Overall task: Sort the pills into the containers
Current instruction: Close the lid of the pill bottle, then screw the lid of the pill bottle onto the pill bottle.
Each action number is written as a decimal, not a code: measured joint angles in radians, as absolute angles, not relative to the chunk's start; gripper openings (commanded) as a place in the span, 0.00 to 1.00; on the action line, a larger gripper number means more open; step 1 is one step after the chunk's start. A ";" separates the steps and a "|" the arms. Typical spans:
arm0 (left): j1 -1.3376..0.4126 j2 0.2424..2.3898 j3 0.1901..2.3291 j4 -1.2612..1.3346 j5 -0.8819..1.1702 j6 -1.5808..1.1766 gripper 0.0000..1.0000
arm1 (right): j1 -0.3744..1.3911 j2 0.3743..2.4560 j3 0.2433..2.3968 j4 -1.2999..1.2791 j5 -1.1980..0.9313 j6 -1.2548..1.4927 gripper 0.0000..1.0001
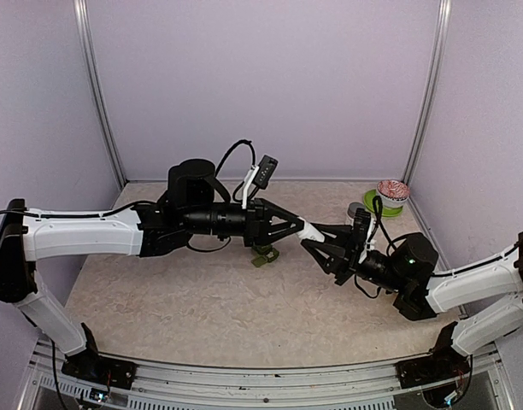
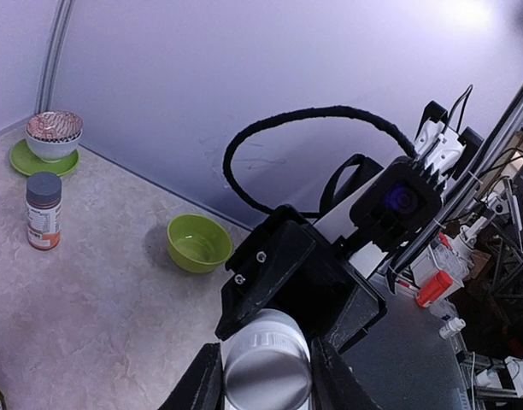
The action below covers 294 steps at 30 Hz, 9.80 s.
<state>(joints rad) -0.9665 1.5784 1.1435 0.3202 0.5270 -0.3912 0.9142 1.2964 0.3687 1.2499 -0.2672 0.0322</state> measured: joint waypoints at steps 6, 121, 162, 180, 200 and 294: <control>-0.948 1.578 1.145 0.279 0.601 -0.336 0.31 | 0.914 1.296 0.375 1.214 -0.294 0.043 0.26; -0.904 1.602 1.218 0.036 0.735 -0.494 0.22 | 0.949 1.199 0.441 0.863 -0.264 -0.250 0.27; -0.924 1.557 1.236 -0.051 0.797 -0.207 0.24 | 0.965 1.232 0.415 1.022 -0.394 0.284 0.28; -0.939 1.550 1.270 -0.104 0.835 -0.123 0.48 | 0.971 1.280 0.429 1.122 -0.445 0.361 0.27; -0.910 1.498 1.242 -0.027 0.657 -0.368 0.99 | 0.973 1.243 0.431 1.048 -0.312 0.222 0.27; -0.905 1.516 1.205 -0.018 0.811 -0.341 0.21 | 1.031 1.197 0.453 0.929 -0.235 -0.053 0.28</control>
